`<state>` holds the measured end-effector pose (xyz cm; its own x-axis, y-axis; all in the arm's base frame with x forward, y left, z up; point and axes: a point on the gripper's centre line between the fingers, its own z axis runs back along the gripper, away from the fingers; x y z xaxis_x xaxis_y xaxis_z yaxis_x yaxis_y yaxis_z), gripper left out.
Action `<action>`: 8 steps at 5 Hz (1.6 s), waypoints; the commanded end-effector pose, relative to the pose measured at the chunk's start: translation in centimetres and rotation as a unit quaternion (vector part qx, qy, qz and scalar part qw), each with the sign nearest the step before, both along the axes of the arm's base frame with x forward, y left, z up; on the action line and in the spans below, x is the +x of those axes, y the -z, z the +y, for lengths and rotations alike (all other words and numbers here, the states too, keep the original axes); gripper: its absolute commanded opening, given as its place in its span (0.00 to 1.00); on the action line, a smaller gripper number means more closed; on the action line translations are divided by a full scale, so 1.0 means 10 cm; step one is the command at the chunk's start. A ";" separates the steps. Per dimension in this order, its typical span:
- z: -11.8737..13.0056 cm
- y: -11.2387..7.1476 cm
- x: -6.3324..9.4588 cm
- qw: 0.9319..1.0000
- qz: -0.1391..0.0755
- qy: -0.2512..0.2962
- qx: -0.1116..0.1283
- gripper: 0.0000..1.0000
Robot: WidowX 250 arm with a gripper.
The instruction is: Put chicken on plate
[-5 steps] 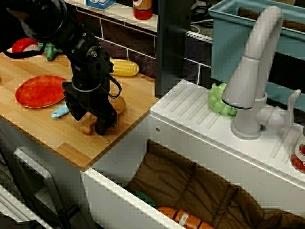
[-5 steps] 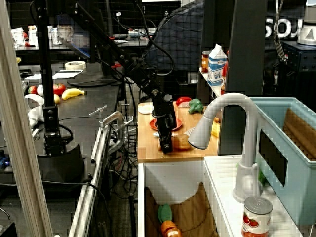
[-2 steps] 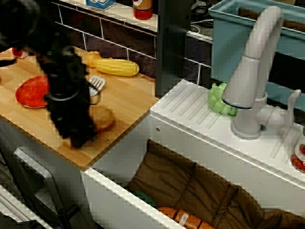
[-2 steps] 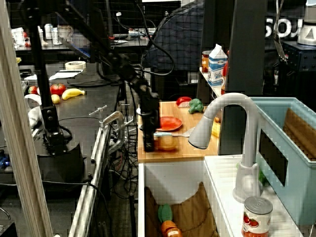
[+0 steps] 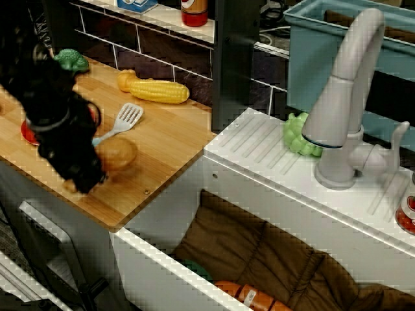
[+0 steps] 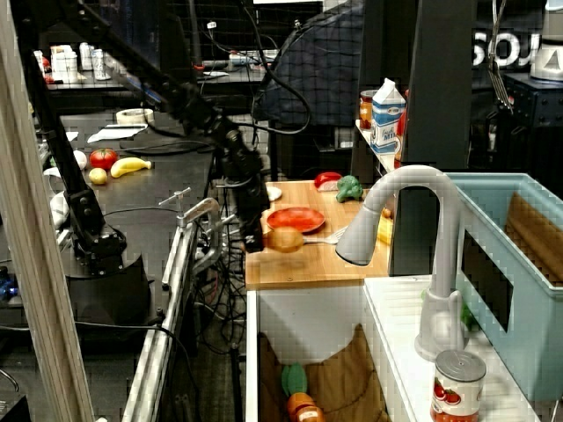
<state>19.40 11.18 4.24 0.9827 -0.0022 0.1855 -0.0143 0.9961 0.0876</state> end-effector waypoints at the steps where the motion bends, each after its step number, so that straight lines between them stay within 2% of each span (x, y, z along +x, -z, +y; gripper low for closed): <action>1: 0.72 -0.38 1.00 0.972 0.077 -0.215 -0.064 0.00; 2: 1.08 -0.42 1.42 0.951 0.081 -0.288 -0.072 0.00; 3: 1.22 -0.44 1.37 0.956 0.086 -0.278 -0.039 0.00; 4: 1.24 -0.48 0.99 0.969 0.084 -0.230 -0.009 0.00; 5: 1.42 -0.40 0.52 0.979 0.092 -0.180 0.005 0.00; 6: 1.61 -0.17 0.17 0.982 0.105 -0.150 0.054 0.00; 7: 1.73 -0.07 -0.10 0.984 0.117 -0.123 0.059 0.00; 8: 1.73 -0.07 -0.10 0.984 0.117 -0.123 0.059 1.00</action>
